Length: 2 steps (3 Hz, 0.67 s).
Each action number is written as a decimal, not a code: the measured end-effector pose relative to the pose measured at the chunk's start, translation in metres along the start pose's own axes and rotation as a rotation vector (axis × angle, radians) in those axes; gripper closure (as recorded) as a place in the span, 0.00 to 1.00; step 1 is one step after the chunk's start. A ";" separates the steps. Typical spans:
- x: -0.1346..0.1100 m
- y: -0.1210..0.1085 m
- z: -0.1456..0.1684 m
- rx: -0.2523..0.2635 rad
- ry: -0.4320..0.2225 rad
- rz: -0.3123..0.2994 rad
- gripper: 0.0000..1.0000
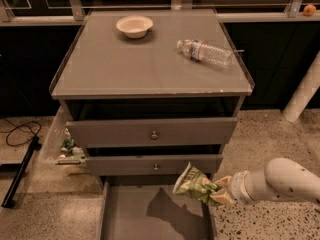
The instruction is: Place green jalapeno chip bag into bottom drawer
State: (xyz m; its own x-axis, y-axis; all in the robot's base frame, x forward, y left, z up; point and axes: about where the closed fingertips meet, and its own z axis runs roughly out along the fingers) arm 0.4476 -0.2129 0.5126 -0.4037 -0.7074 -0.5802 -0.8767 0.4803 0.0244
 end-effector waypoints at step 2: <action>0.000 0.004 0.019 -0.006 -0.010 -0.024 1.00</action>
Offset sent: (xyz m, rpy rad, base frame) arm 0.0051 0.0262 -0.0346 0.0090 -0.0368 0.0518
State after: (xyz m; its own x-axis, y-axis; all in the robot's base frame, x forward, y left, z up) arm 0.4493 -0.2010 0.4978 -0.3795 -0.7136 -0.5889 -0.8879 0.4599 0.0150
